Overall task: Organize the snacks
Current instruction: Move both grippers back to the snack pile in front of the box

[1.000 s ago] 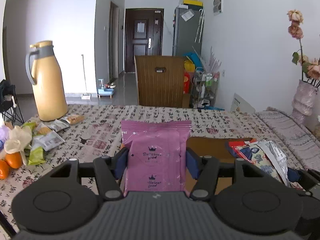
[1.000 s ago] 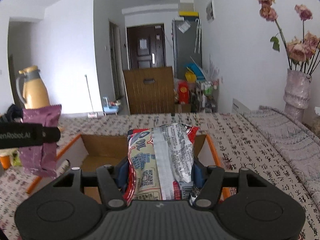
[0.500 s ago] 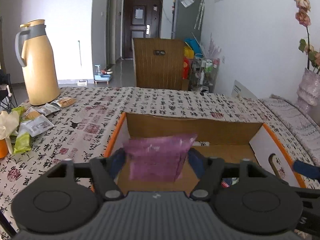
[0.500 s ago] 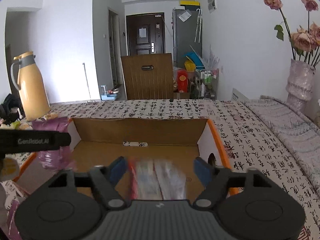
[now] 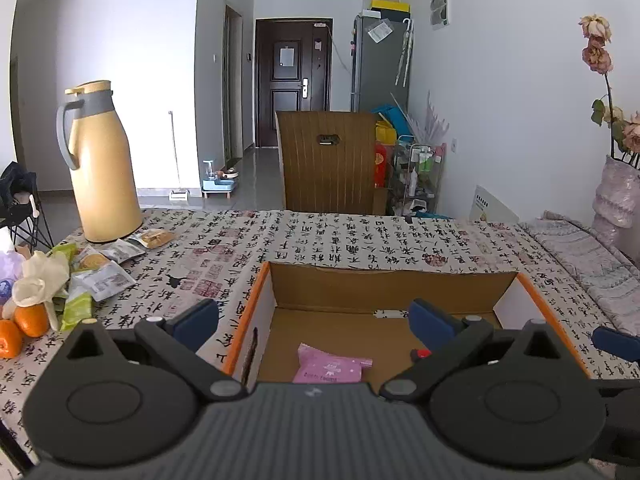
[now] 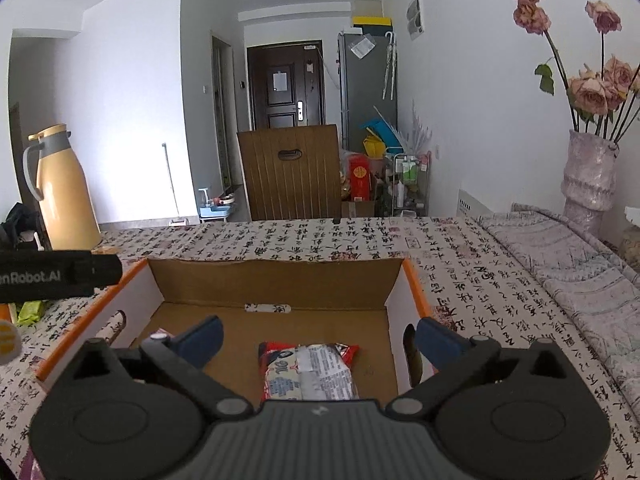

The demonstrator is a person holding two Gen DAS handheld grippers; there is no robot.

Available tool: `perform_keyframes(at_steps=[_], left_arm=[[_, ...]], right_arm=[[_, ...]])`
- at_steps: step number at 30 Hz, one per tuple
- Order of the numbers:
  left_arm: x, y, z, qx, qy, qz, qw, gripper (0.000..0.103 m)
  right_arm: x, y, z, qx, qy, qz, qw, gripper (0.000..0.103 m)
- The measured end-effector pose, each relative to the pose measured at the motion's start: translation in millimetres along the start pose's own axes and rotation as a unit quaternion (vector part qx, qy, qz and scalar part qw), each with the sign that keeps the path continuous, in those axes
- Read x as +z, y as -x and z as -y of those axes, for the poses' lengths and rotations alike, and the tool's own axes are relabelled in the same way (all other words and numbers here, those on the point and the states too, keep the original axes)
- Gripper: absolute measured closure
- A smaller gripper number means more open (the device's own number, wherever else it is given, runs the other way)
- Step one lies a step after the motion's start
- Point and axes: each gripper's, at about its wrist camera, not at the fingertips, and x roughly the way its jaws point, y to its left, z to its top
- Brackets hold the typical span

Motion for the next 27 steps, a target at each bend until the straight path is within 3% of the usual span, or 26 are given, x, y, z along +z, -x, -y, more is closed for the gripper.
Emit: perform_keyframes(at_steps=[11, 27], left_arm=[[-4, 54, -8, -0.002, 0.007, 0.018, 0.9998, 0.000], [-66, 108, -23, -0.033, 0.006, 0.002, 0.9994, 0.000]], right_arm=[[-3, 55, -2, -0.008, 0.009, 0.024, 1.000, 0.000], [-76, 125, 7, 0.001, 0.009, 0.009, 1.000, 0.000]])
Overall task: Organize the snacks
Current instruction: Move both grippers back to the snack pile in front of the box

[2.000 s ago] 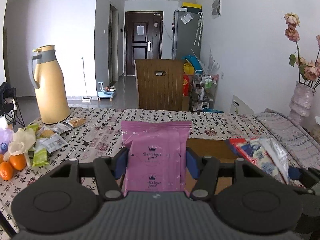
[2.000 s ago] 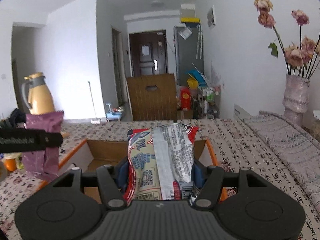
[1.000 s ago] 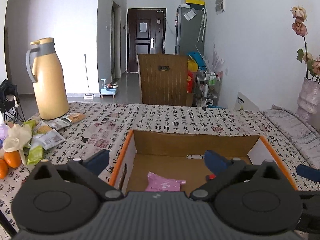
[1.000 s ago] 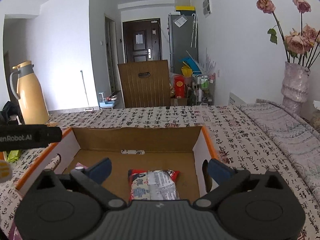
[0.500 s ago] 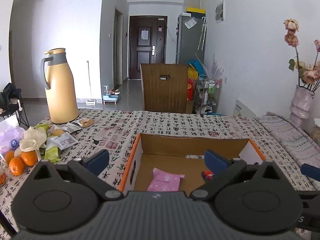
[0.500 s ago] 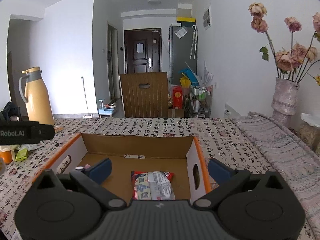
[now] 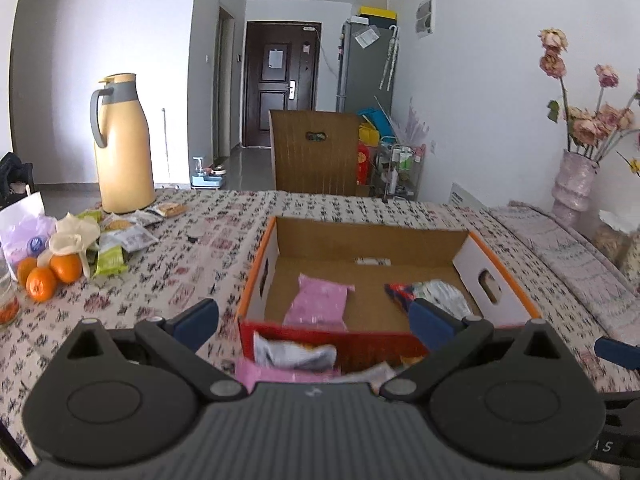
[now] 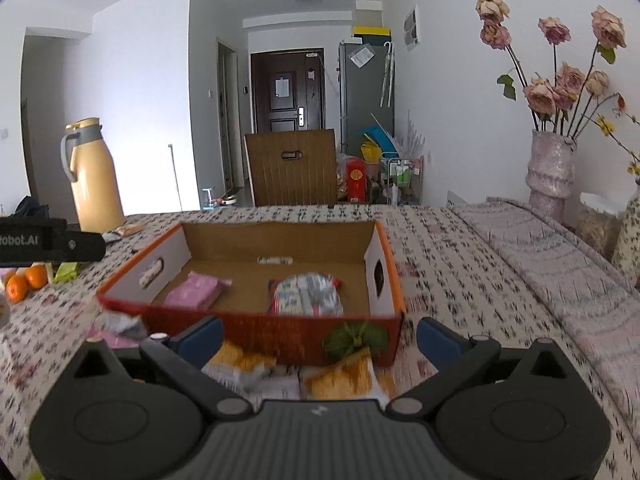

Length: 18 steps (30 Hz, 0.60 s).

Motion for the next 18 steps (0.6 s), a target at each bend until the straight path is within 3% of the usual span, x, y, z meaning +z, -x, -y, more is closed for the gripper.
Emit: perform_keyframes(at_steps=[11, 18], left_arm=[[-55, 27, -11, -0.018, 0.001, -0.012, 0.9998, 0.000], [-84, 27, -12, -0.026, -0.011, -0.037, 0.9989, 0.000]], right_arm=[[-49, 47, 10, -0.006, 0.009, 0.002, 1.000, 0.000], [-87, 53, 20, -0.034, 0.020, -0.039, 0.998, 0.000]])
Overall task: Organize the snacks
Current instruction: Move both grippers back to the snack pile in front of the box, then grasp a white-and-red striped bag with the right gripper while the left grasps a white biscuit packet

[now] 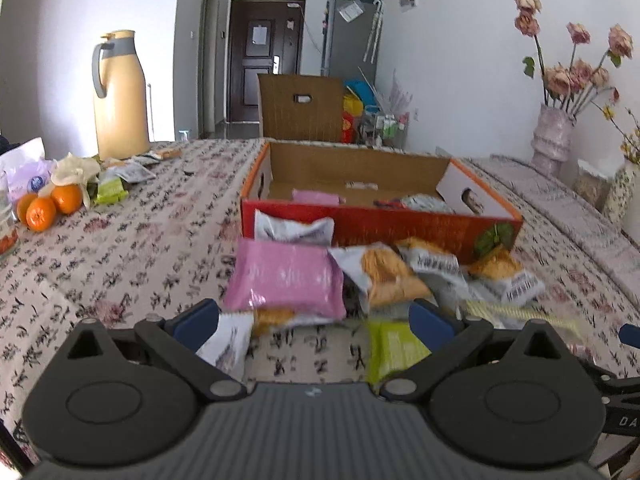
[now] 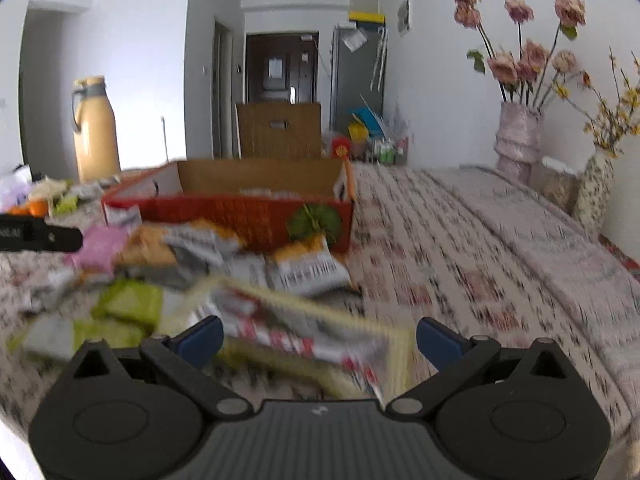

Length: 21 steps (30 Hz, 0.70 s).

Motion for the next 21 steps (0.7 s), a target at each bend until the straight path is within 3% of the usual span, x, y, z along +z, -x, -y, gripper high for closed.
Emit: perform_keyframes(at_steps=[10, 14, 19, 20, 21], left_arm=[[-5, -2, -8, 0.004, 0.006, -0.010, 0.9999, 0.000], [-5, -4, -10, 0.006, 0.011, -0.013, 0.9998, 0.000], [-5, -9, -14, 0.011, 0.019, -0.023, 0.9995, 0.000], [-5, -9, -14, 0.011, 0.020, -0.023, 0.9995, 0.000], [-5, -9, -14, 0.010, 0.020, -0.023, 0.9995, 0.000]], right_arm=[[-2, -28, -12, -0.028, 0.088, -0.026, 0.995, 0.000], [1, -40, -13, -0.004, 0.120, -0.019, 0.993, 0.002], [-1, -44, -12, 0.030, 0.142, -0.009, 0.989, 0.018], [0, -45, -10, 0.040, 0.138, -0.011, 0.990, 0.026], [1, -45, -8, 0.051, 0.131, -0.014, 0.990, 0.040]])
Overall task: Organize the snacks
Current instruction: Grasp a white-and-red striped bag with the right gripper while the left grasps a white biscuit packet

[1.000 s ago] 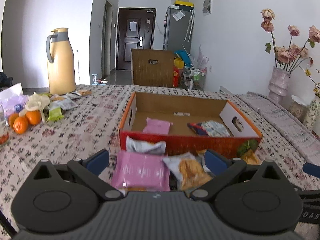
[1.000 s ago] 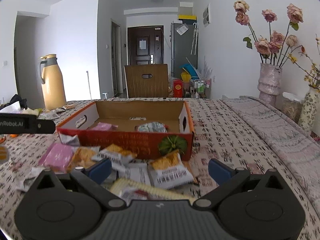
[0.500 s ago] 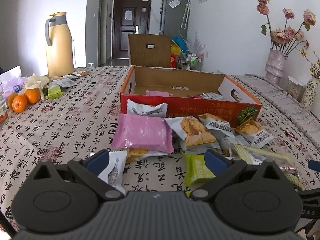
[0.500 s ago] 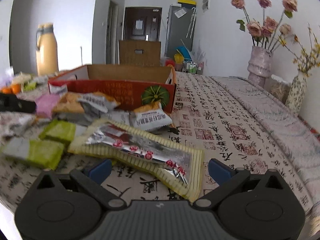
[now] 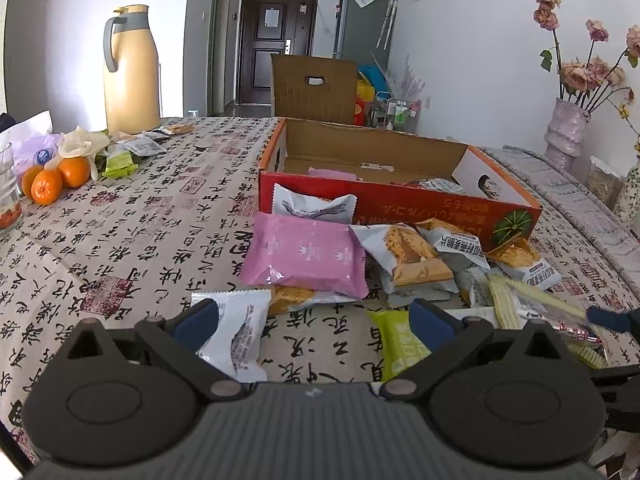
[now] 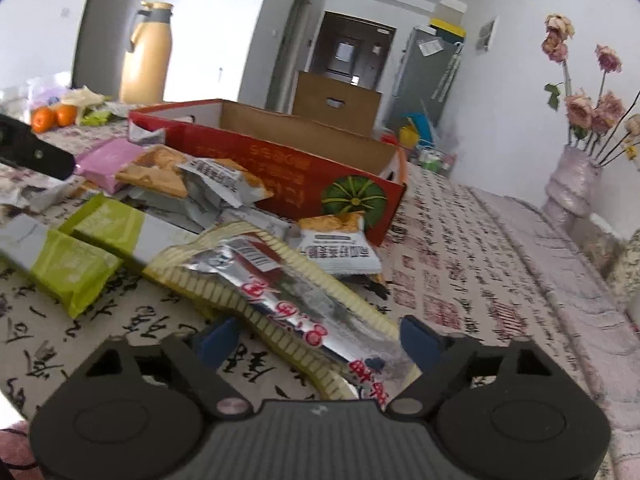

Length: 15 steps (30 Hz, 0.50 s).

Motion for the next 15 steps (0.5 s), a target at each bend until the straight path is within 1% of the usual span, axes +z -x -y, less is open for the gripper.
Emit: perform_keyframes(at_steps=[4, 6, 9, 12, 15], left_arm=[[0, 0, -1, 0.001, 0.002, 0.001, 1.0000, 0.000], [0, 1, -2, 0.002, 0.003, 0.001, 1.0000, 0.000], [1, 1, -4, 0.003, 0.006, 0.002, 1.0000, 0.000], [1, -1, -5, 0.005, 0.009, -0.001, 0.9999, 0.000], [1, 0, -5, 0.005, 0.011, -0.001, 0.9999, 0.000]], right_arm=[[1, 2, 8, -0.004, -0.038, 0.004, 0.999, 0.054], [2, 8, 11, -0.008, -0.057, 0.013, 0.998, 0.065], [6, 18, 20, -0.003, -0.095, 0.026, 0.995, 0.072], [13, 26, 31, 0.011, -0.135, 0.032, 0.990, 0.078], [19, 28, 42, 0.026, -0.173, 0.026, 0.984, 0.078]])
